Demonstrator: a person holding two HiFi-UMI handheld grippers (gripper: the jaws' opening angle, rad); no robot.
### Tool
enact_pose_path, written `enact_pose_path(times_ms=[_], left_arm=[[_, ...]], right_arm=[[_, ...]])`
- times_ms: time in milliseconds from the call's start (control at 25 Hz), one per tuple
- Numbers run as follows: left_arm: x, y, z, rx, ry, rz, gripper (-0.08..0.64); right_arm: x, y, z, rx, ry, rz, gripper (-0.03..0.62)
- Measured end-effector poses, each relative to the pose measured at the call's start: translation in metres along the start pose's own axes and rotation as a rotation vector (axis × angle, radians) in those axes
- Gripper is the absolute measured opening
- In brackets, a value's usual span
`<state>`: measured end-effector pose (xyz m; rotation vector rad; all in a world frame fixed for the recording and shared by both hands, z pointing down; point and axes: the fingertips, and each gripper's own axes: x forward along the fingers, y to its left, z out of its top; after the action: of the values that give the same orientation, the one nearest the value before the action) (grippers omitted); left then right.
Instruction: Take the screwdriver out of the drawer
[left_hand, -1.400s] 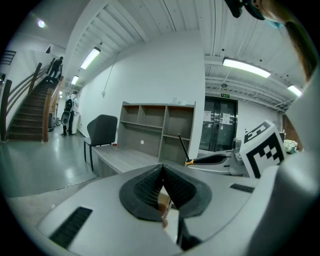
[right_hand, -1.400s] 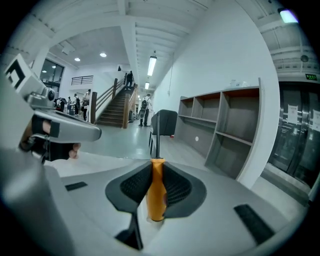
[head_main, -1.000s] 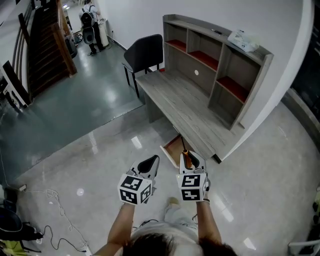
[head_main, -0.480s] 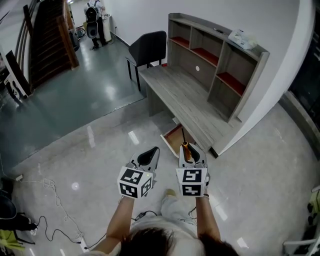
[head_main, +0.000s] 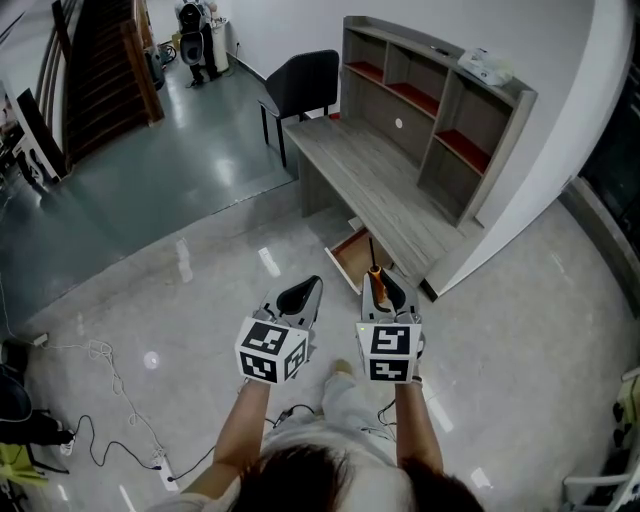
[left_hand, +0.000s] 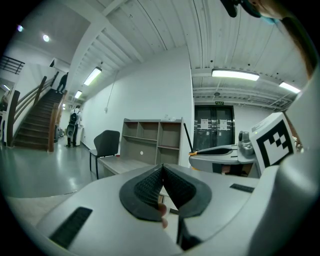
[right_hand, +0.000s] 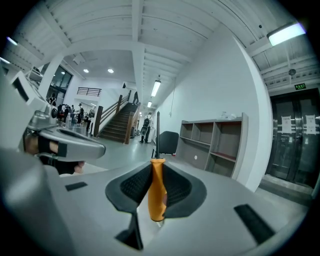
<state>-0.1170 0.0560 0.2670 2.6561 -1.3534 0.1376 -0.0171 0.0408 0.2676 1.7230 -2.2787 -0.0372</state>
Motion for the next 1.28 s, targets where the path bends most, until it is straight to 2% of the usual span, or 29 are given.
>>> enact_pose_path(times_ms=[440,800,1280], left_arm=[[-0.017,-0.023,-0.005,-0.009,-0.006,-0.003,0.017],[-0.007,-0.045,0.0,0.004,-0.009,-0.005,0.017],[0.016,-0.095,0.008,-0.006,-0.005,0.051,0.017]], right_arm=[[-0.03,0.001,-0.003,0.002,-0.019,-0.006,0.083],[-0.043,-0.016,0.001,-0.003,-0.056,0.002,0.083],[-0.067,-0.055,-0.004,-0.014,-0.074,0.084,0.083]])
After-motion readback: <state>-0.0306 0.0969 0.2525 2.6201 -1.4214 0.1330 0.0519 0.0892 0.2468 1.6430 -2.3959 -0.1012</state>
